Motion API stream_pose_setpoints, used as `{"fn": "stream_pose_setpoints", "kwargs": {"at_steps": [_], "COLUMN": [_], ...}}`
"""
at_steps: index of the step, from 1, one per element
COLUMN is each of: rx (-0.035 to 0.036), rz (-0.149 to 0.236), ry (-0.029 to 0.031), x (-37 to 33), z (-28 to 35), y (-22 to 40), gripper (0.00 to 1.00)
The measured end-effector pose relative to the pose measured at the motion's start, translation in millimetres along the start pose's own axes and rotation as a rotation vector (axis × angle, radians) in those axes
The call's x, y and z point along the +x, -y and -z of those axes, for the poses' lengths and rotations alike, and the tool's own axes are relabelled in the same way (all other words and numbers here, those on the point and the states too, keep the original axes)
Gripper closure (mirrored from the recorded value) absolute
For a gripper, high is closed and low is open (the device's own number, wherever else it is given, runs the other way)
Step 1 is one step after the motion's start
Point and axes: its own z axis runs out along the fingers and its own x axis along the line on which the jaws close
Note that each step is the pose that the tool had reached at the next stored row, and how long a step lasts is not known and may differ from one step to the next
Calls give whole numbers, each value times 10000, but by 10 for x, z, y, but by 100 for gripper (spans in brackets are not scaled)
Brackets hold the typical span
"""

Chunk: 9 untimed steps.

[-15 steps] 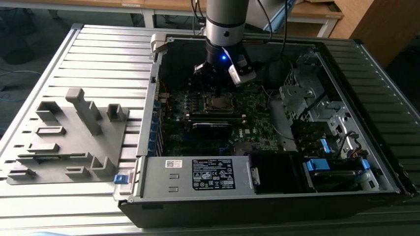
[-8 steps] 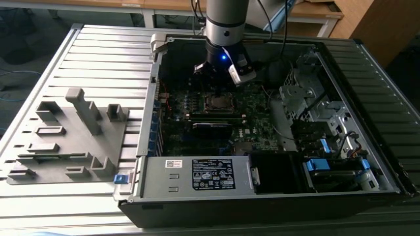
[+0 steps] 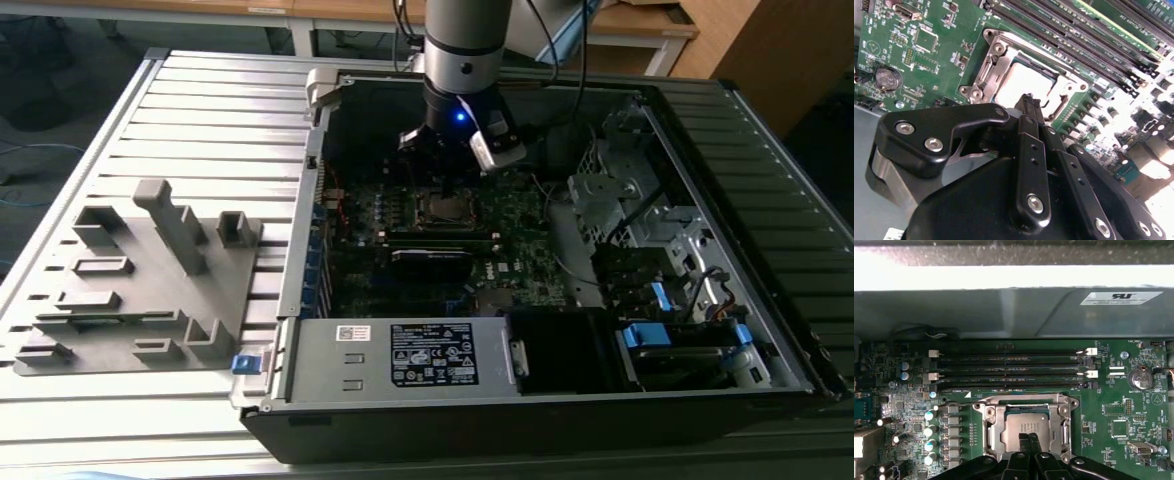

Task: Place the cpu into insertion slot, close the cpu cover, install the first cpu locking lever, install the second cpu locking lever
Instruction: 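Close the cpu cover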

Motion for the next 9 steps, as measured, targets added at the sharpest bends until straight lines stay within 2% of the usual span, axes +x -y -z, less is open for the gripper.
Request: {"fn": "stream_pose_setpoints", "kwargs": {"at_steps": [6,7,9], "rx": [-5,-6,-7], "rz": [83,109,117], "ry": [-4,-5,-5], "x": [-1,-2,-2], "z": [0,1,5], "y": [16,45,53], "gripper": [89,89,89]}}
